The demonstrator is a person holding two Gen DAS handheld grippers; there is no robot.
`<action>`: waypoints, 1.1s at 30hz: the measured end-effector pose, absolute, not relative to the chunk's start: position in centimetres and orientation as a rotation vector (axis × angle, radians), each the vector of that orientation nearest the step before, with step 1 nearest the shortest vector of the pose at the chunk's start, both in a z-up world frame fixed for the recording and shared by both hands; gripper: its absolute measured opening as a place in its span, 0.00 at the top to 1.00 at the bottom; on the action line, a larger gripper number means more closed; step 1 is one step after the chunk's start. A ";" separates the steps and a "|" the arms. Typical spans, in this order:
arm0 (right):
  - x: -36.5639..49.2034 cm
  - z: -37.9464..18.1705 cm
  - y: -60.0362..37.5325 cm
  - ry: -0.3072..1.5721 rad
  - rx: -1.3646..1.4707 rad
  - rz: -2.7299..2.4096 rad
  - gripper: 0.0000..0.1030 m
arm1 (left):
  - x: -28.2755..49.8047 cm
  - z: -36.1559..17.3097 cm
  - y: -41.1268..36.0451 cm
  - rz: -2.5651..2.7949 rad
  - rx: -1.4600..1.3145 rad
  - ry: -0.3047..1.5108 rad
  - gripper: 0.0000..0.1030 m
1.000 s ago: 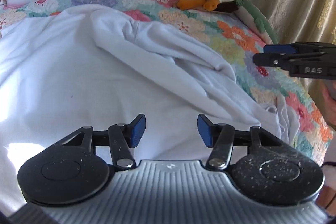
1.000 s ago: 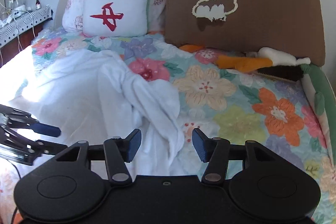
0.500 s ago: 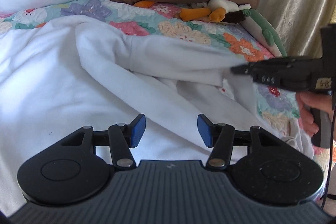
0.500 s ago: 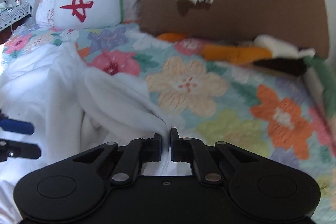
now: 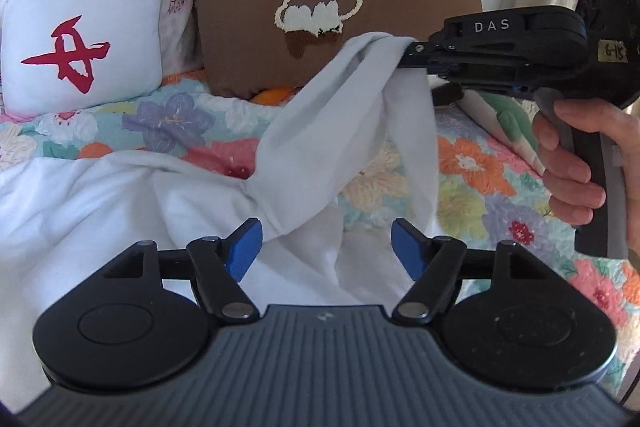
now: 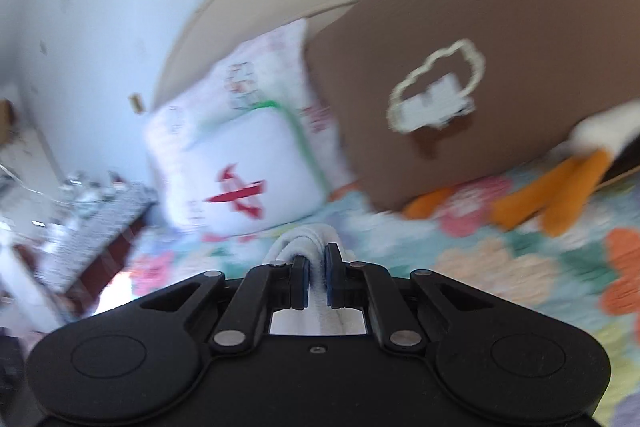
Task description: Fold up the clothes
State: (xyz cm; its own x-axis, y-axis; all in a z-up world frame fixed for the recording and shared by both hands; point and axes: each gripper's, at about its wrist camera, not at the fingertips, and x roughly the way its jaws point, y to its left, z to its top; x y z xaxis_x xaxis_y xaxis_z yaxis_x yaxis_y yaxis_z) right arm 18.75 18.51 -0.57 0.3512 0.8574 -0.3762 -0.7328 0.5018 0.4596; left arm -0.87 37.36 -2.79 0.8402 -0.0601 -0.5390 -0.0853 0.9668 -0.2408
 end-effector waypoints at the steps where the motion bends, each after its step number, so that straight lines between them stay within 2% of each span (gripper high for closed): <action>1: 18.8 -0.3 19.0 0.663 0.249 1.088 0.92 | -0.5 -2.4 37.4 -0.004 -0.287 0.568 0.27; 7: 16.6 -1.1 19.9 0.790 0.275 1.270 0.91 | 1.3 -2.7 36.4 -0.072 -0.421 0.541 0.14; 9: 16.5 -1.9 19.5 0.832 0.296 1.293 0.91 | 1.9 -3.5 35.8 -0.048 -0.416 0.535 0.15; 11: 16.5 -2.6 19.2 0.865 0.315 1.307 0.90 | 2.2 -4.3 35.6 -0.022 -0.413 0.528 0.43; 12: 16.6 -3.0 19.0 0.881 0.315 1.308 0.90 | 2.3 -4.7 35.7 -0.001 -0.410 0.539 0.82; 13: 16.8 -3.3 18.9 0.897 0.314 1.308 0.89 | 2.3 -4.9 36.0 0.021 -0.410 0.544 0.90; 16: 17.5 -4.4 18.2 0.929 0.335 1.283 0.84 | 1.7 -5.3 36.8 0.111 -0.366 0.537 0.91; 19: 18.4 -5.2 17.2 0.925 0.322 1.194 0.67 | 0.7 -5.6 37.7 0.218 -0.302 0.530 0.91; 22: 19.9 -6.6 16.0 0.924 0.331 1.076 0.57 | 0.0 -6.6 39.7 0.240 -0.372 0.543 0.91; 25: 21.7 -9.2 15.8 0.974 0.313 0.977 0.52 | -0.2 -7.5 41.1 0.256 -0.427 0.558 0.91; 28: 22.5 -12.7 16.3 1.103 0.318 0.922 0.51 | -0.6 -7.8 41.6 0.280 -0.425 0.546 0.91; 33: 22.1 -15.4 17.4 1.202 0.367 0.988 0.46 | -1.6 -7.8 42.7 0.306 -0.423 0.534 0.91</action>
State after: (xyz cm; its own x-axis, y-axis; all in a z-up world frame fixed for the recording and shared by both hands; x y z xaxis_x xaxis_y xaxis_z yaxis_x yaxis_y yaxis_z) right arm 22.08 17.38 -15.44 0.0267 0.7952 -0.6058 -0.4407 0.5533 0.7069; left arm -1.64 42.68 -7.82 0.8191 0.1705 -0.5477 -0.3862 0.8699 -0.3068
